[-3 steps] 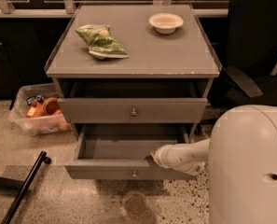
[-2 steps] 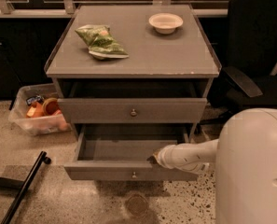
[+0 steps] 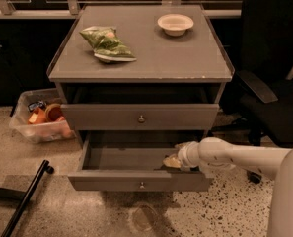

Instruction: Open middle drawer

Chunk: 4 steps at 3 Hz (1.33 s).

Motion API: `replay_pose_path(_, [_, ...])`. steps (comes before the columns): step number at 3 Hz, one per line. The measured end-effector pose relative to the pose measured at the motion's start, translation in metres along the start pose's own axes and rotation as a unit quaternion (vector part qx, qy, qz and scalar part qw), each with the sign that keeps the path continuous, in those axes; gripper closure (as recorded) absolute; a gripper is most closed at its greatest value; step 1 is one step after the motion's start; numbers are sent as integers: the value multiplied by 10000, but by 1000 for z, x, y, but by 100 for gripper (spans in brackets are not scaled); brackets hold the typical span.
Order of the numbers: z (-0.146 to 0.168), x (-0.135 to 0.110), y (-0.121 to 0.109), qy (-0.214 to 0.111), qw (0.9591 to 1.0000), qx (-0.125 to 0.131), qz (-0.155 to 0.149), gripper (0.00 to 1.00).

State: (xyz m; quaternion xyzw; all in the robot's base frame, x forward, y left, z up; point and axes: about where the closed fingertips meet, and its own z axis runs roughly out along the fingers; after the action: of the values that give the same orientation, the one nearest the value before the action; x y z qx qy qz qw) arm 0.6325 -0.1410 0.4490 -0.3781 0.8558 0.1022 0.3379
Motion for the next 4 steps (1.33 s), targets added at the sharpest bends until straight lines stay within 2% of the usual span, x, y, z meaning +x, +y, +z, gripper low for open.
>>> replay_pose_path(1, [-1,6,2,176,9984,-520,-119,0])
replay_pose_path(2, [3,23,30,412,9908,-1288,-112,0])
replay_pose_path(3, [4,37,55,543,9823,-1793,73,0])
replay_pose_path(4, [-1,40,66,550,9766,-2078,71,0])
